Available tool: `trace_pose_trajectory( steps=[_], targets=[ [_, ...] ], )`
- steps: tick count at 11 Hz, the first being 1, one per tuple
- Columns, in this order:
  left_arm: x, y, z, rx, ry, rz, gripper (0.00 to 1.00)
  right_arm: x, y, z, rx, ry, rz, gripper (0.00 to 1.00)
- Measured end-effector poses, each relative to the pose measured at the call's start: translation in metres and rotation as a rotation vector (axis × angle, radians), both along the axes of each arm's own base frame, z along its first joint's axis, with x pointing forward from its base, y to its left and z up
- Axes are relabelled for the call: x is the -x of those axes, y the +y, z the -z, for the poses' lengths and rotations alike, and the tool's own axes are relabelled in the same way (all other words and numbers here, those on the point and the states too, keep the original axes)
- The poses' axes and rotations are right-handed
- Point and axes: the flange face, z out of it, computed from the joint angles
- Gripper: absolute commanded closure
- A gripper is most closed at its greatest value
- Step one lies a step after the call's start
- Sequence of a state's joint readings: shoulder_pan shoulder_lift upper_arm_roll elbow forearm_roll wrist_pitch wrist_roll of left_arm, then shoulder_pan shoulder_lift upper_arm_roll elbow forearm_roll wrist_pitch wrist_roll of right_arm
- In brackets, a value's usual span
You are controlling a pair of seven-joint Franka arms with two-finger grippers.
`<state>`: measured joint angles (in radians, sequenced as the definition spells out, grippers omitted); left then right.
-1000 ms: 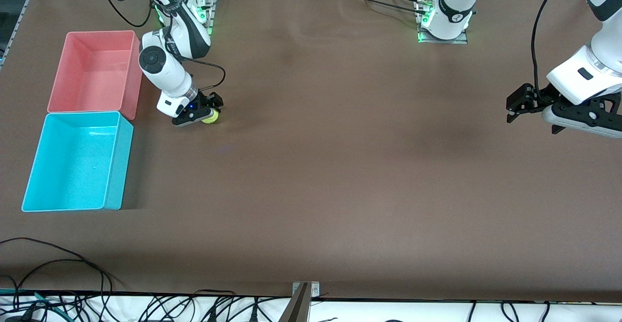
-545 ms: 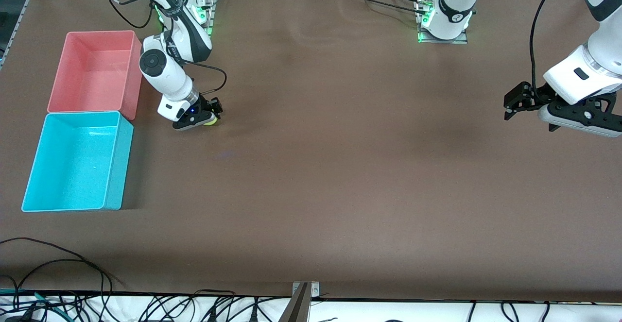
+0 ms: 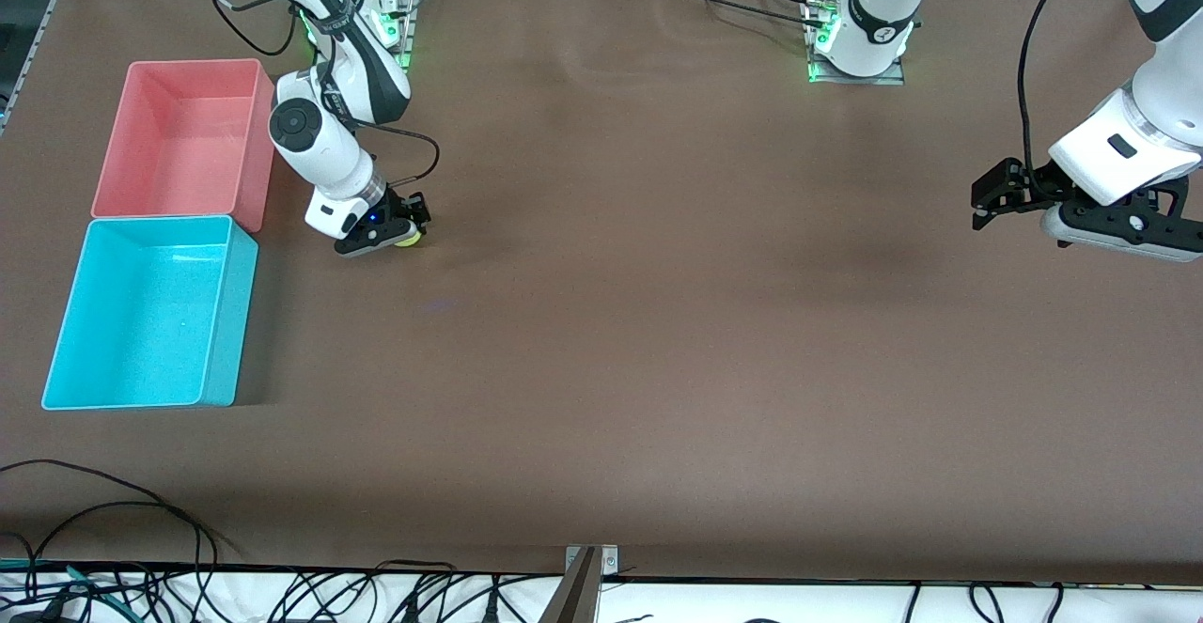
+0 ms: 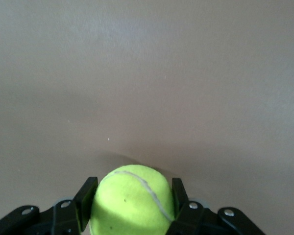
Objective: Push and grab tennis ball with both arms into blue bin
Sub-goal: 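Close the right gripper on the tennis ball and lift it, then carry the tennis ball with the right gripper over the blue bin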
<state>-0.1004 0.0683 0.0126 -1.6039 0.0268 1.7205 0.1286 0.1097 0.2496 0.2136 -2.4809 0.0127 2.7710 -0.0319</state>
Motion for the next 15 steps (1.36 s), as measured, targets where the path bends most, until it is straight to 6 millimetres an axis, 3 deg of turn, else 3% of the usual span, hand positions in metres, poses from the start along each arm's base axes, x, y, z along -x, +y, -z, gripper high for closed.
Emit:
trace_pose_trajectory(
  steps=[3, 6, 8, 9, 11, 13, 15],
  targets=[
    [0.0, 0.003, 0.0, 0.0, 0.004, -0.008, 0.0, -0.04, -0.001, -0.038, 0.024, 0.057, -0.01, 0.55],
    [0.0, 0.006, 0.0, 0.0, 0.005, -0.014, 0.0, -0.1, -0.033, -0.106, 0.05, 0.118, 0.003, 0.55],
    [0.0, 0.008, 0.0, -0.001, 0.008, -0.018, 0.0, -0.125, -0.064, -0.145, 0.072, 0.157, 0.036, 0.55],
    [0.0, 0.01, 0.0, -0.001, 0.01, -0.02, 0.0, -0.131, -0.091, -0.154, 0.086, 0.188, 0.046, 0.55],
    [0.0, 0.011, 0.0, -0.001, 0.01, -0.022, 0.0, -0.133, -0.167, -0.158, 0.101, 0.234, 0.051, 0.55],
    [0.0, 0.011, 0.0, 0.001, 0.01, -0.022, 0.0, -0.128, -0.231, -0.153, 0.104, 0.254, 0.04, 0.55],
    [0.0, 0.01, 0.0, 0.008, 0.011, -0.023, 0.0, -0.121, -0.278, -0.136, 0.099, 0.284, 0.032, 0.55]
  ],
)
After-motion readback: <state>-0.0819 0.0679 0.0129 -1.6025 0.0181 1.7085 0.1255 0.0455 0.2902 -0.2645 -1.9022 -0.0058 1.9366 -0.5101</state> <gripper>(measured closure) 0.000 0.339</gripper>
